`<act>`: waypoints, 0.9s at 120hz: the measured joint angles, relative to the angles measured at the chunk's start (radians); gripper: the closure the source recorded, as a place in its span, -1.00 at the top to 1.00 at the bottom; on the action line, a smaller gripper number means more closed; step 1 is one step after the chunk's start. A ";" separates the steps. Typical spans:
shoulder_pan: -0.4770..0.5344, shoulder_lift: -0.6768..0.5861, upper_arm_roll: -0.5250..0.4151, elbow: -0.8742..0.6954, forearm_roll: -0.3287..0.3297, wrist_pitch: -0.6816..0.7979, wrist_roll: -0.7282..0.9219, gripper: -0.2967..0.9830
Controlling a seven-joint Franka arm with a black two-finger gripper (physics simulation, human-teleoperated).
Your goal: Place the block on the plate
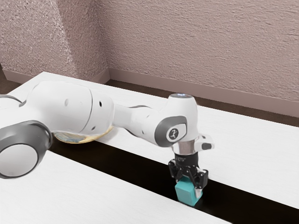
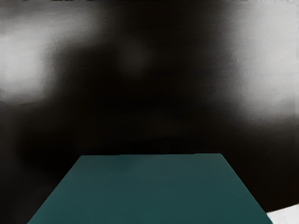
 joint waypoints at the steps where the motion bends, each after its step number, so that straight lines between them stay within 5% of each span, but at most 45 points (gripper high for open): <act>1: 0.000 -0.002 0.000 -0.001 0.001 0.000 -0.001 0.09; 47: 0.116 -0.170 0.004 -0.072 0.040 -0.006 -0.027 0.09; 108: 0.382 -0.209 0.018 -0.014 0.162 -0.083 -0.042 0.09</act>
